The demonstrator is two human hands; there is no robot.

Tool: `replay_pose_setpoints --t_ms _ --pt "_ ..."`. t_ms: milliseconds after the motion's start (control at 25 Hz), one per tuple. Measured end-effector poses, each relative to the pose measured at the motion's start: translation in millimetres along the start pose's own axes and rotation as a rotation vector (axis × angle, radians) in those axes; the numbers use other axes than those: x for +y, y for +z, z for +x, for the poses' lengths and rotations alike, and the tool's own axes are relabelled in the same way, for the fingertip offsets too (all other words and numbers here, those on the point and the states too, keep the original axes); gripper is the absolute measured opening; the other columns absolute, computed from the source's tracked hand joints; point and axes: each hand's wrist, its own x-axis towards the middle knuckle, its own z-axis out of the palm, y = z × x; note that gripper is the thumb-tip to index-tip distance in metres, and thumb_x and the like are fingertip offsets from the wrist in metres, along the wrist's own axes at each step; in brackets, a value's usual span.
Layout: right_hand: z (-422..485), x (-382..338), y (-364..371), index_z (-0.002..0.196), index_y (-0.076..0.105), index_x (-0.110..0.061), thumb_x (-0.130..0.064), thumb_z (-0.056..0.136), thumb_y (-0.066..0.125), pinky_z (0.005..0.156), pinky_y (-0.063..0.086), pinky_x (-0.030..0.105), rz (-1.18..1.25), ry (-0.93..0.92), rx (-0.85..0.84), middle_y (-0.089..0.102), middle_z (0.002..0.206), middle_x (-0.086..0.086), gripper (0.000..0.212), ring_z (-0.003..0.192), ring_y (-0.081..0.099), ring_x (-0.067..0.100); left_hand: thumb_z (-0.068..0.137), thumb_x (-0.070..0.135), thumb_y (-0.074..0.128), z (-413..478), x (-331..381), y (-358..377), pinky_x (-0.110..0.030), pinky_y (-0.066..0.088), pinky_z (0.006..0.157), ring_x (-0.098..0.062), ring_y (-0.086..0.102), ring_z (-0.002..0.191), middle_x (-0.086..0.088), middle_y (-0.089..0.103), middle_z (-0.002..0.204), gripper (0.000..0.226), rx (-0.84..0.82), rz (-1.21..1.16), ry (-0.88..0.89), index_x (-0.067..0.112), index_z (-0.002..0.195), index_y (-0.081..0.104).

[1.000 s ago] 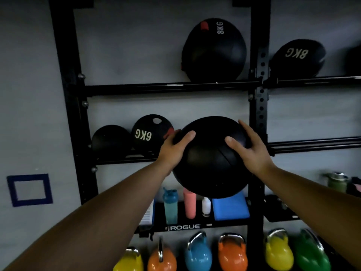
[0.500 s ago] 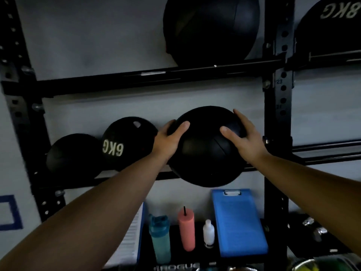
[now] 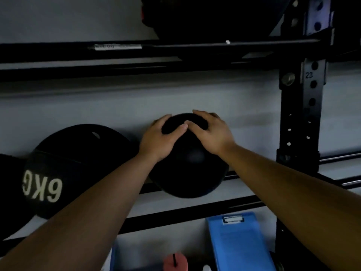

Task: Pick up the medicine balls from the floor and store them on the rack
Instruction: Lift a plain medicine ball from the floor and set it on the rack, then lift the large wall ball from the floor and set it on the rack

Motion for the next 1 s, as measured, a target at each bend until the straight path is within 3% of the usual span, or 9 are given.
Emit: replay_pose_setpoints --t_ms 120,240,400,480,560,760,880,1000 --pt "-14 3 2 0.147 0.048 -0.049 -0.087 0.076 0.042 0.110 0.043 0.052 -0.010 -0.031 0.021 0.050 0.153 -0.004 0.081 0.137 0.048 0.028 0.066 0.085 0.063 -11 -8 1 -0.037 0.048 0.115 -0.014 0.058 0.135 0.009 0.059 0.150 0.095 -0.010 -0.023 0.037 0.041 0.149 0.056" --pt "-46 10 -5 0.150 0.040 -0.051 -0.084 0.080 0.044 0.111 0.040 0.055 -0.002 -0.083 0.015 0.042 0.157 -0.004 0.078 0.139 0.041 0.029 0.073 0.080 0.062 -40 -9 8 -0.047 0.044 0.119 -0.020 0.050 0.144 0.007 0.053 0.155 0.090 0.018 0.059 0.123 0.040 0.153 0.051" --pt "-72 14 -44 0.159 0.019 -0.051 -0.085 0.084 0.041 0.115 0.037 0.056 -0.141 -0.049 -0.202 0.025 0.167 -0.002 0.085 0.147 0.031 0.033 0.078 0.078 0.053 -76 27 -1 -0.050 0.032 0.125 -0.031 0.035 0.154 -0.001 0.040 0.167 0.096 -0.080 0.306 0.162 0.031 0.162 0.040" --pt "-87 11 -80 0.161 0.018 -0.046 -0.083 0.084 0.045 0.113 0.041 0.053 -0.247 -0.013 -0.303 0.031 0.164 0.005 0.089 0.144 0.039 0.037 0.081 0.069 0.058 -98 61 -1 -0.047 0.036 0.123 -0.030 0.043 0.148 -0.003 0.049 0.160 0.084 -0.084 0.314 0.181 0.027 0.153 0.053" --pt "-110 12 -119 0.158 0.029 -0.043 -0.081 0.081 0.048 0.108 0.045 0.051 -0.361 -0.035 -0.345 0.041 0.156 0.006 0.088 0.139 0.045 0.036 0.082 0.061 0.063 -118 95 11 -0.043 0.044 0.115 -0.026 0.056 0.135 -0.002 0.061 0.144 0.066 -0.146 0.314 0.272 0.024 0.138 0.067" --pt "-208 56 -283 0.143 0.053 -0.036 -0.069 0.084 0.064 0.104 0.048 0.044 -0.549 0.094 -0.315 0.051 0.144 0.008 0.069 0.130 0.054 0.035 0.089 0.051 0.076 -197 187 87 -0.029 0.049 0.093 -0.018 0.066 0.107 0.001 0.073 0.125 0.041 -0.373 0.408 0.357 0.023 0.120 0.075" --pt "-279 96 -403 0.138 0.060 -0.033 -0.063 0.086 0.067 0.103 0.049 0.041 -0.627 0.210 -0.270 0.058 0.141 0.008 0.061 0.125 0.059 0.035 0.087 0.054 0.077 -257 233 140 -0.037 0.055 0.097 -0.021 0.069 0.112 0.003 0.075 0.121 0.039 -0.451 0.417 0.305 0.026 0.116 0.074" --pt "-356 126 -516 0.135 0.063 -0.028 -0.058 0.086 0.071 0.102 0.049 0.038 -0.705 0.343 -0.176 0.066 0.137 0.011 0.058 0.124 0.062 0.033 0.085 0.056 0.079 -309 275 198 -0.032 0.052 0.090 -0.020 0.070 0.106 0.002 0.076 0.120 0.042 -0.504 0.404 0.284 0.029 0.116 0.074"
